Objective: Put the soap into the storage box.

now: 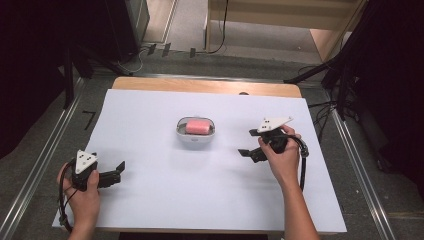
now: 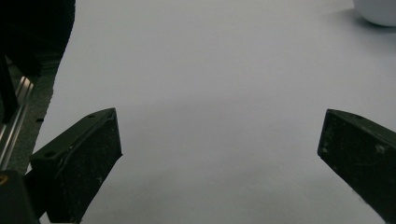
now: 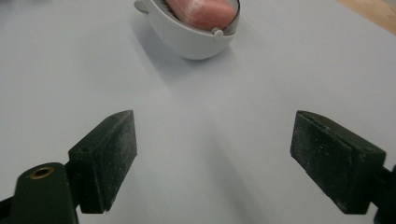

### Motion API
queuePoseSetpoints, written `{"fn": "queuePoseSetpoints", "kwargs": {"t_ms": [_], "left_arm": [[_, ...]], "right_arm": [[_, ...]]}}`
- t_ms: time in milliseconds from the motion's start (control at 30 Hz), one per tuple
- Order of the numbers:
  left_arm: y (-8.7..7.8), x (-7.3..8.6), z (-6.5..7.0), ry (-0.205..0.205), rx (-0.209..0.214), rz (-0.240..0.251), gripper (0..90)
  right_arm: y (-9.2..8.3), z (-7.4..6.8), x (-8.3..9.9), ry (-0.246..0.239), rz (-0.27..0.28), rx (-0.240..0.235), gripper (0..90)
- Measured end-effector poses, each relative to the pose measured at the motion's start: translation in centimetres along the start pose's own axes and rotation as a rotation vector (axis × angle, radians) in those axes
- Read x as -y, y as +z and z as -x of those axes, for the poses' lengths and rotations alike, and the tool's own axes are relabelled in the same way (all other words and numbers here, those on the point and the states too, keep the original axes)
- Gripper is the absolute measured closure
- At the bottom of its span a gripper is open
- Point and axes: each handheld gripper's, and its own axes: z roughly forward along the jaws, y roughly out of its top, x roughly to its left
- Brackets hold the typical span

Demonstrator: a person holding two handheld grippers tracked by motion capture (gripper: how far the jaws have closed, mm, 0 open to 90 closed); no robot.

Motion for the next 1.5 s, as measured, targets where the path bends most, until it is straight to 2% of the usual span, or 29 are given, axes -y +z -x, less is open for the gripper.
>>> {"fn": "queuePoseSetpoints", "kwargs": {"t_ms": [267,500,867,1500], "left_arm": [[0.0,0.0,0.0,0.004,-0.004,-0.008,0.1],[0.0,0.0,0.1,0.009,-0.003,-0.007,0.1],[0.0,0.0,0.1,0.014,-0.007,-0.007,0.1],[0.0,0.0,0.1,0.010,-0.006,-0.008,0.1]], "right_arm": [[-1.3,0.0,2.3,0.031,0.013,0.021,15.5],[-2.6,0.1,4.2,0.064,0.035,0.064,15.5],[-4.3,-0.5,7.3,0.102,0.054,0.103,15.4],[-7.5,-1.4,13.2,0.207,0.096,0.163,15.4]]}}
